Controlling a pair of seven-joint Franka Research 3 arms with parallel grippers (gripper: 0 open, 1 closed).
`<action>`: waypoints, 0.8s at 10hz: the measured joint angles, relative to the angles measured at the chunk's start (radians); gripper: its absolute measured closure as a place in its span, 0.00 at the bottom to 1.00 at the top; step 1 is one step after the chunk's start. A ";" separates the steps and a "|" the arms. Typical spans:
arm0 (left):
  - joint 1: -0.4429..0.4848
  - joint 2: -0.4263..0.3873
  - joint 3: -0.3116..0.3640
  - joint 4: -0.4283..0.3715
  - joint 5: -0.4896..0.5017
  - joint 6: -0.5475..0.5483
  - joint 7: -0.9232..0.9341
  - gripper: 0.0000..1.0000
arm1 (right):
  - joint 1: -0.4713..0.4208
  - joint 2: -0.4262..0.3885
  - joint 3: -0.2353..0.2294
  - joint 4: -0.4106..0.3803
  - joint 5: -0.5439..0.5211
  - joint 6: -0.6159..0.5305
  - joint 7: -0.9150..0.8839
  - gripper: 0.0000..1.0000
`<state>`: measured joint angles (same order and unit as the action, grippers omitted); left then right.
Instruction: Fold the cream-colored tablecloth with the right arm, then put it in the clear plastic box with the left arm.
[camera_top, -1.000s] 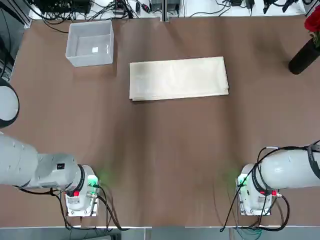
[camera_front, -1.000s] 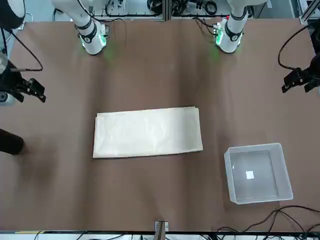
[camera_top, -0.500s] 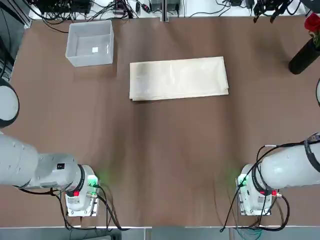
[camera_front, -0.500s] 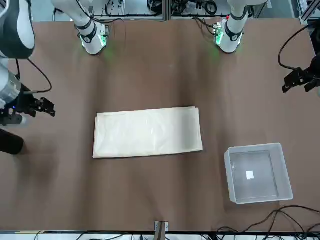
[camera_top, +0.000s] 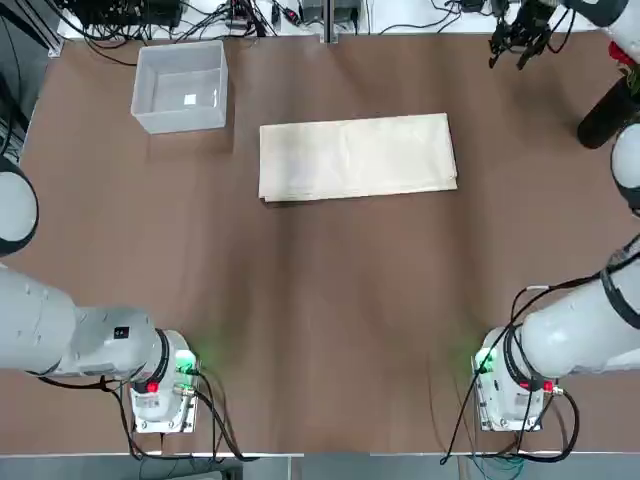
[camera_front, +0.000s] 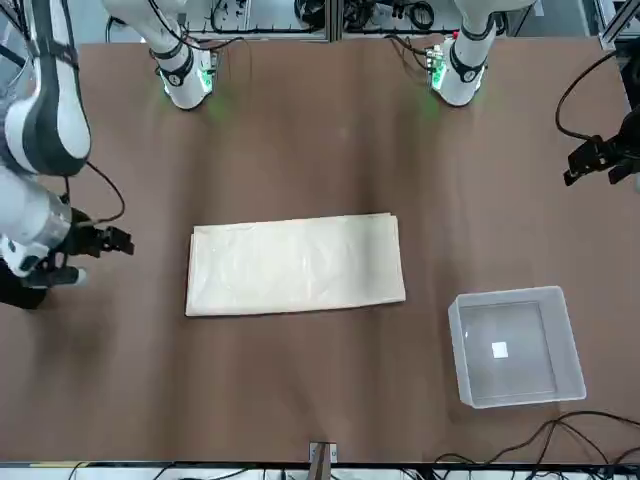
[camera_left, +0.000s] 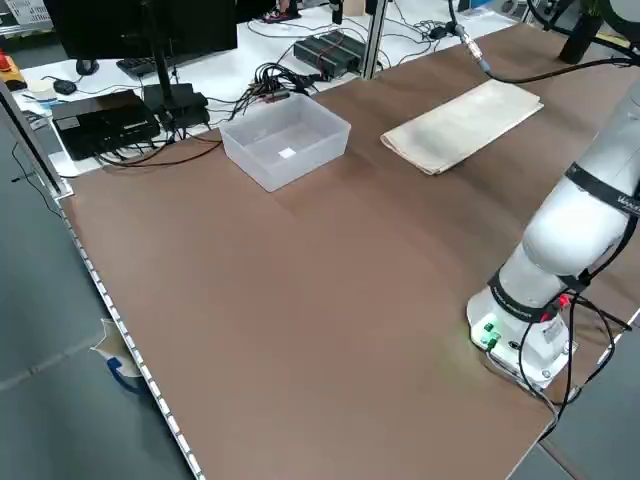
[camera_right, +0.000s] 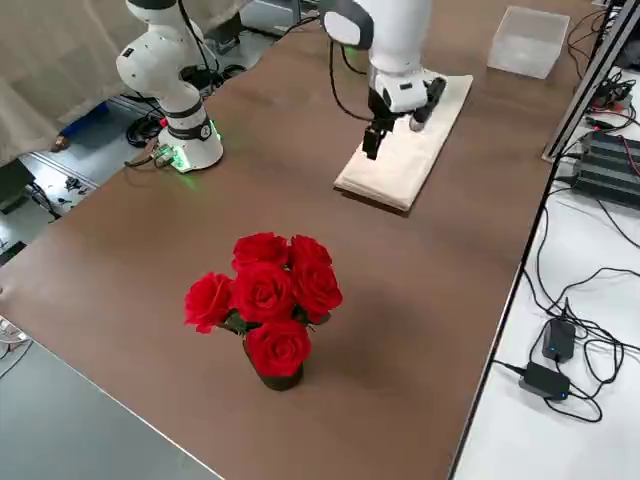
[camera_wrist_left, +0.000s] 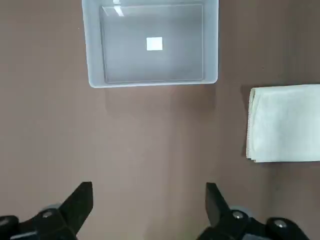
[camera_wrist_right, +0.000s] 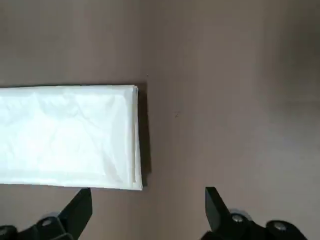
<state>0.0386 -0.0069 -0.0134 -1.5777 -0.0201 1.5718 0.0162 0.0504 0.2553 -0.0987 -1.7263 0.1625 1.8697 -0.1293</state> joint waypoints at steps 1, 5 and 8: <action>0.000 0.001 -0.001 0.000 0.000 0.000 0.000 0.01 | -0.010 0.028 0.000 0.000 0.014 0.004 -0.015 0.00; 0.000 0.012 -0.001 -0.001 0.000 0.000 0.018 0.01 | -0.014 0.118 0.002 0.000 0.138 0.016 -0.020 0.00; 0.001 0.012 0.000 0.000 0.000 0.000 0.039 0.01 | -0.012 0.196 0.007 0.001 0.177 0.057 -0.022 0.00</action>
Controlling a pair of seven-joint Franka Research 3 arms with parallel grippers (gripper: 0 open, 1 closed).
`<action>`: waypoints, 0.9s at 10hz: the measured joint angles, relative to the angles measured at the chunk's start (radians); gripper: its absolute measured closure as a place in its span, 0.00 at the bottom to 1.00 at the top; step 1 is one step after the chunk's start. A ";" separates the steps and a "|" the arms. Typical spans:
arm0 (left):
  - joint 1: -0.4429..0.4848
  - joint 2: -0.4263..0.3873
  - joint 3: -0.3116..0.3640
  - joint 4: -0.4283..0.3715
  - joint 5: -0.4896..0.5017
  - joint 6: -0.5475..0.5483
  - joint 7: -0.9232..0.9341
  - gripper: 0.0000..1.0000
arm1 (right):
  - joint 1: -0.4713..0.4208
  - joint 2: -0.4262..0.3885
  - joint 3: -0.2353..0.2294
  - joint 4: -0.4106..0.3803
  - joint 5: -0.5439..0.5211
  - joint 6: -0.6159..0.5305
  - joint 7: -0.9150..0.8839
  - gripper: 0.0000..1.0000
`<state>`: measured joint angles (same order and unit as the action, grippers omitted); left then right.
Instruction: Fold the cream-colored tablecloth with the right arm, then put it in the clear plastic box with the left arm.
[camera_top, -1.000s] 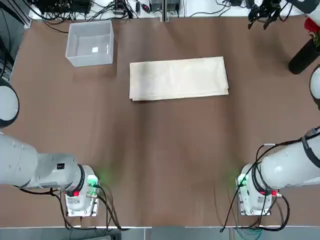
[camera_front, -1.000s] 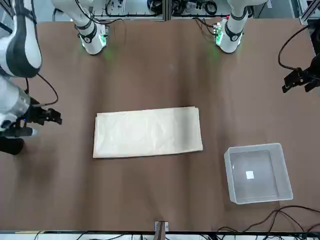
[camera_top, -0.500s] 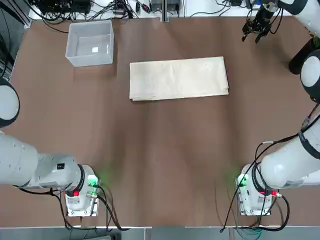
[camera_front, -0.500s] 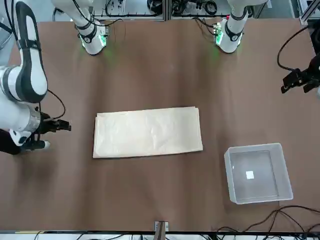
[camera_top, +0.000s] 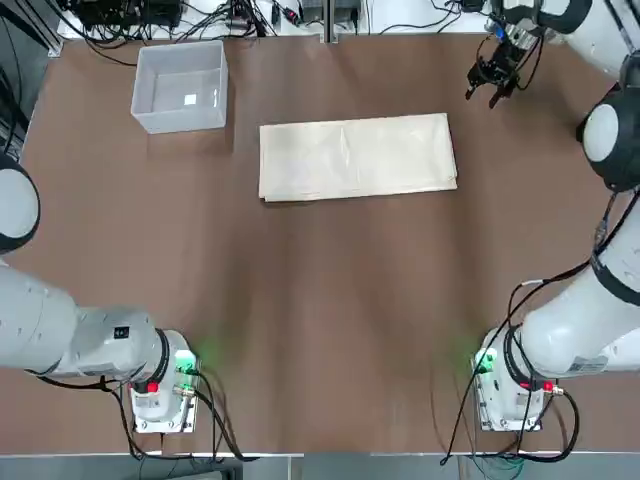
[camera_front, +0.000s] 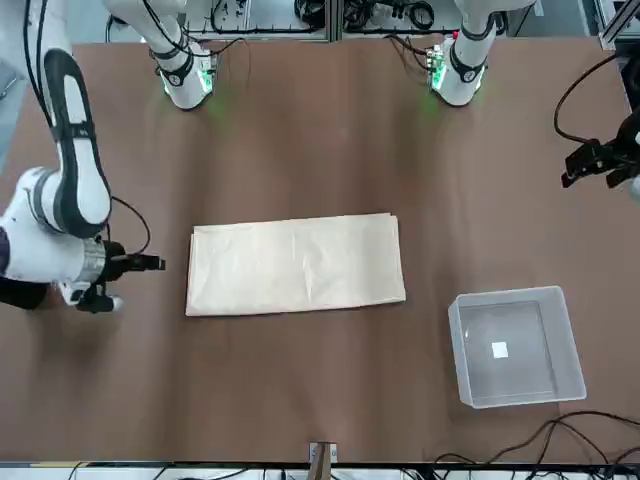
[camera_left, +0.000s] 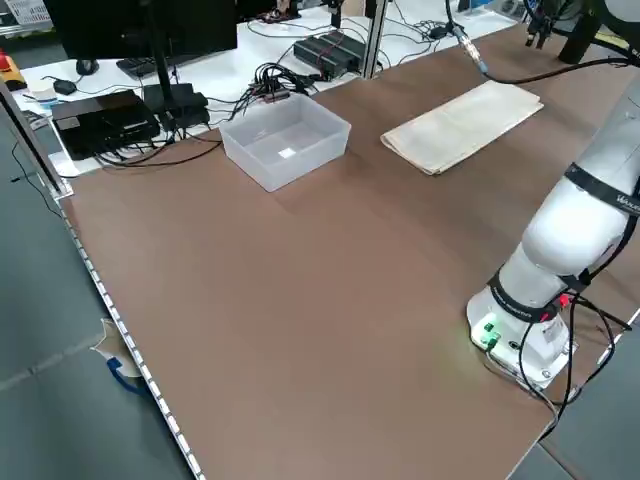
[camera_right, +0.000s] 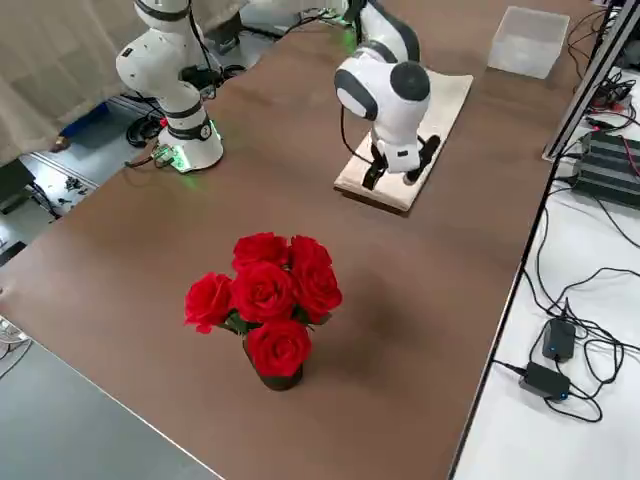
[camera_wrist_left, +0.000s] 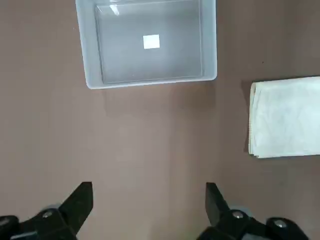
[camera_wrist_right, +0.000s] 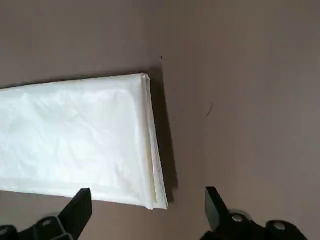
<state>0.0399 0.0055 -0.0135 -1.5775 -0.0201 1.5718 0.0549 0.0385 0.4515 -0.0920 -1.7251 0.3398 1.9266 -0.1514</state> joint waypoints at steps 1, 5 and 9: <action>0.000 0.000 -0.002 0.001 0.000 -0.002 0.000 0.01 | 0.001 0.016 0.002 0.000 0.001 0.008 0.000 0.00; -0.008 0.001 -0.028 0.002 0.000 -0.007 0.000 0.01 | 0.001 0.066 0.021 0.000 0.002 0.056 0.000 0.00; -0.017 0.025 -0.049 0.000 0.000 -0.008 0.000 0.01 | 0.003 0.133 0.036 -0.002 0.003 0.117 0.000 0.00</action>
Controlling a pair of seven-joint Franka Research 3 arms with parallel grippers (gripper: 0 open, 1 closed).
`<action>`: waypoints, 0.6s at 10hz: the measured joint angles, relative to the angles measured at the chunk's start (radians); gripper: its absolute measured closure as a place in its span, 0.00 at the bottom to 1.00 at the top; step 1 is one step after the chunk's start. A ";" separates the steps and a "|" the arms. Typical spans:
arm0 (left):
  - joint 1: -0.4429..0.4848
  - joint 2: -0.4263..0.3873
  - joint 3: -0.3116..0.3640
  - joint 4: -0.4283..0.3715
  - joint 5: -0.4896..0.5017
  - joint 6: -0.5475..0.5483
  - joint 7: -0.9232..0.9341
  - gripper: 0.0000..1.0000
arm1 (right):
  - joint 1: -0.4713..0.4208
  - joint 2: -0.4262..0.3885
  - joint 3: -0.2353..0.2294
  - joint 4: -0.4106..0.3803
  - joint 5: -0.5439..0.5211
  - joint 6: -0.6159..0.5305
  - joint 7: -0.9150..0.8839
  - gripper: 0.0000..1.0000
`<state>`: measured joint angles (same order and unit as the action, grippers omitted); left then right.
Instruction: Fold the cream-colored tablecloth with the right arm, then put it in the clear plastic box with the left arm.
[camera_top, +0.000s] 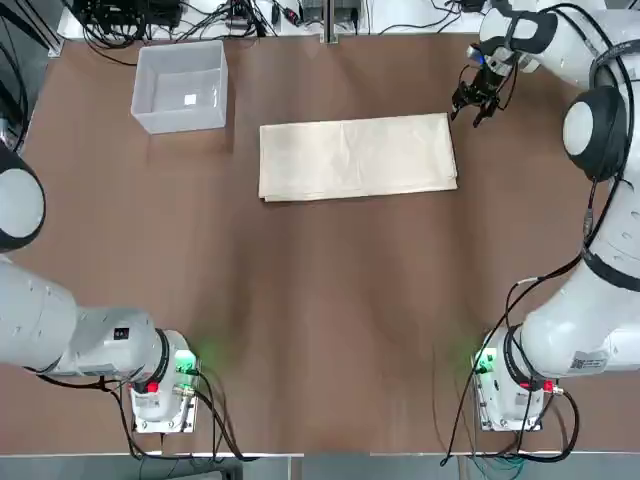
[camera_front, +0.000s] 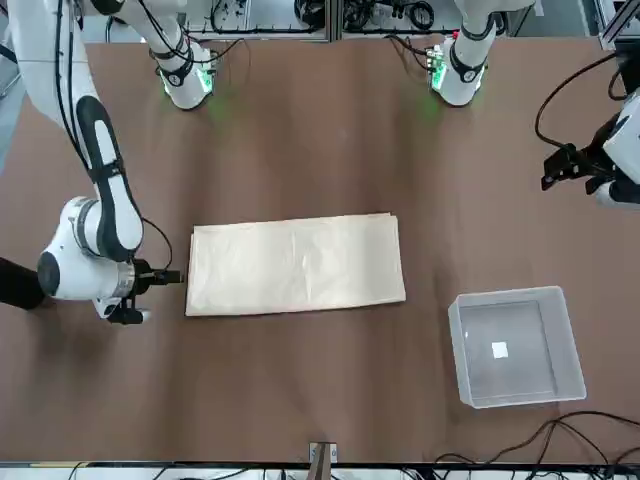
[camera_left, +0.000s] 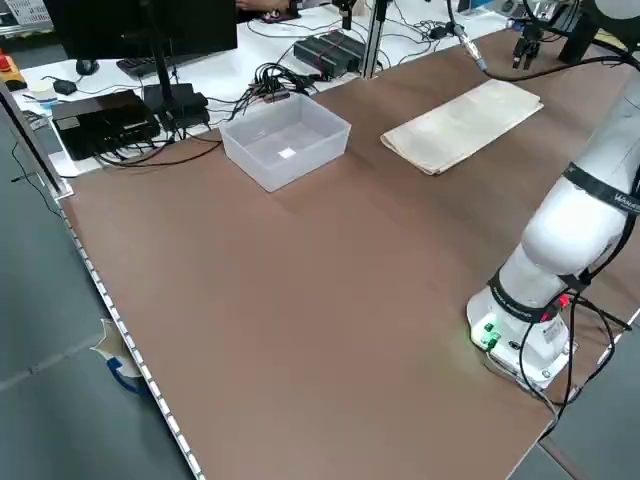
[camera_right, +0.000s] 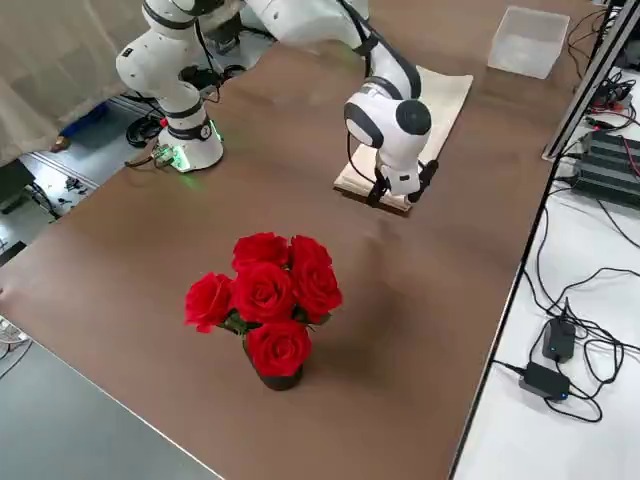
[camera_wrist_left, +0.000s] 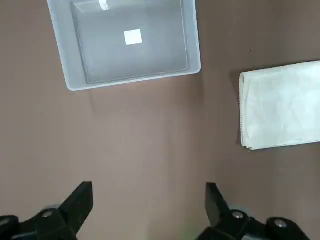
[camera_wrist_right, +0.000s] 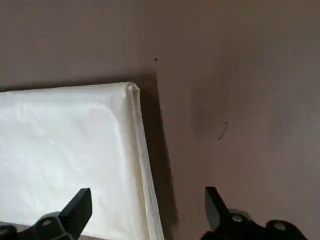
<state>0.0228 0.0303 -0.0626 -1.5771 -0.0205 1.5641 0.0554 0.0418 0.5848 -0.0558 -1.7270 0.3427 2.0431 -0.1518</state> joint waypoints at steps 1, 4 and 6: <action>0.000 0.001 -0.006 -0.001 0.000 0.000 0.000 0.01 | 0.001 0.013 0.003 -0.013 0.000 0.025 0.000 0.00; -0.001 0.002 -0.014 -0.001 0.000 0.000 0.000 0.01 | 0.014 0.025 0.023 -0.067 0.001 0.073 0.000 0.00; -0.002 0.002 -0.020 -0.001 0.000 0.000 0.000 0.01 | 0.022 0.025 0.036 -0.074 0.004 0.073 0.001 0.00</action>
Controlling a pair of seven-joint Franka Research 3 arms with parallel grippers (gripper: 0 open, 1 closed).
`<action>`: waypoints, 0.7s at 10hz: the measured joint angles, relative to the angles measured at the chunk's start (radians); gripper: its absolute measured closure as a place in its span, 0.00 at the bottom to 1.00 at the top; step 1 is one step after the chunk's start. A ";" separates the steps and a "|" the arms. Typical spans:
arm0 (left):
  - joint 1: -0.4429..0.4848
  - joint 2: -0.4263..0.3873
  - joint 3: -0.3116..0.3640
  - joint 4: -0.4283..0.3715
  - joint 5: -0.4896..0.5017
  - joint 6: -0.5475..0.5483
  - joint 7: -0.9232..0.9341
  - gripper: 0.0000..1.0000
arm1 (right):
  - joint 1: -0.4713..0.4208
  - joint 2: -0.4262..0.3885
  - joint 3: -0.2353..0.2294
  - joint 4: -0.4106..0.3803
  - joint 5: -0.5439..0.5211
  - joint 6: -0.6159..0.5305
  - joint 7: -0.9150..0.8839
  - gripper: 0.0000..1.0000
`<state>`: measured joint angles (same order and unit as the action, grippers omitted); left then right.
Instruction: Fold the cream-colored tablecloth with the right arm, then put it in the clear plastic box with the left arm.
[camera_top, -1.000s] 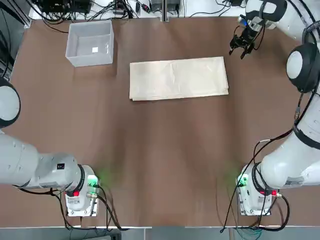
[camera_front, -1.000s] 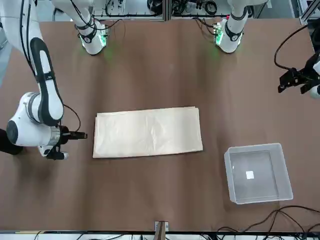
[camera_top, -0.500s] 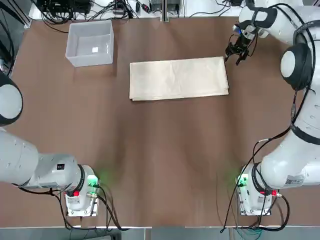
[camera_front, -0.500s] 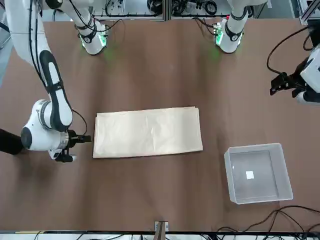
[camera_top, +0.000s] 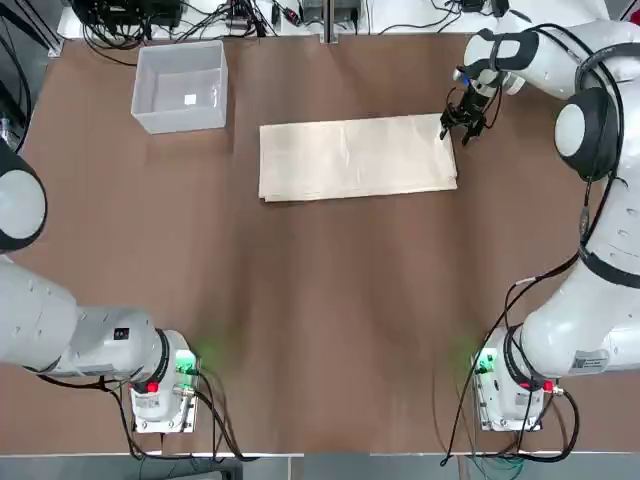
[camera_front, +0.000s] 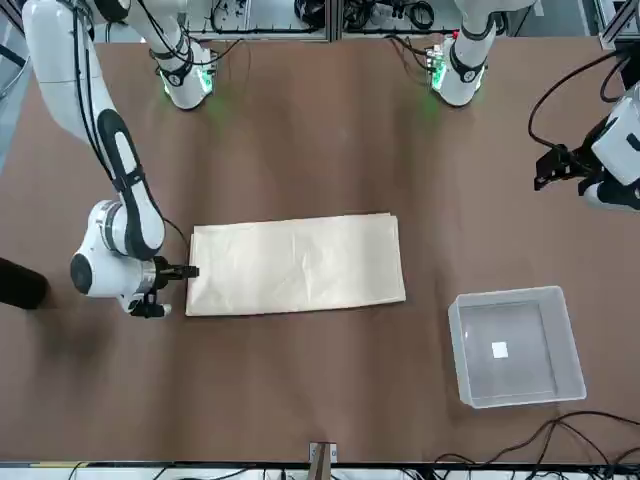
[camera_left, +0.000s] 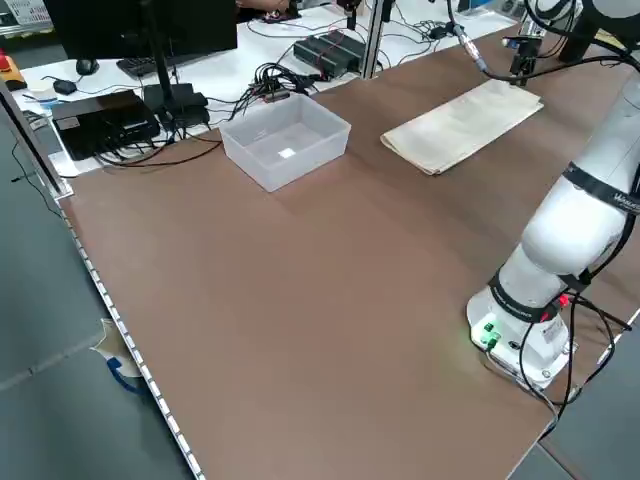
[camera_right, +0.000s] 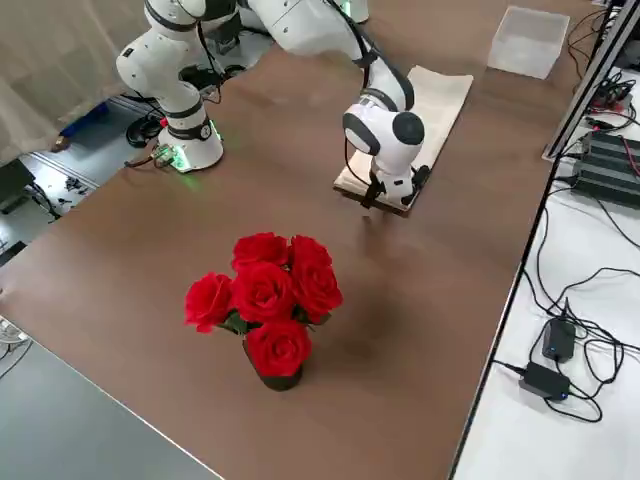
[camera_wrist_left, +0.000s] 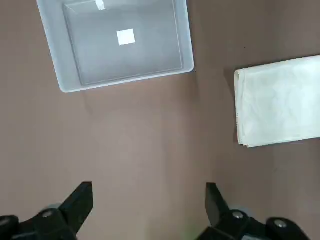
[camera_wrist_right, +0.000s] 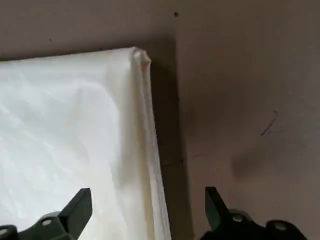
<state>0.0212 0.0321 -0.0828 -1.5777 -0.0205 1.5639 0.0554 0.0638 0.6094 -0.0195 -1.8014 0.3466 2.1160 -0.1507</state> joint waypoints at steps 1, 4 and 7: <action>0.000 0.000 -0.001 0.000 0.000 0.000 0.000 0.01 | 0.002 0.000 0.001 0.000 0.001 0.000 0.000 0.00; 0.000 0.000 -0.004 0.000 0.000 0.000 0.000 0.01 | 0.002 0.000 0.003 -0.004 0.001 0.012 0.000 0.00; 0.000 0.000 -0.006 0.000 0.000 0.000 0.000 0.01 | 0.002 0.000 0.020 -0.034 0.024 0.051 0.000 0.00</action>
<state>0.0210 0.0323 -0.0887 -1.5777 -0.0205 1.5639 0.0554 0.0662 0.6093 0.0006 -1.8351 0.3710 2.1667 -0.1505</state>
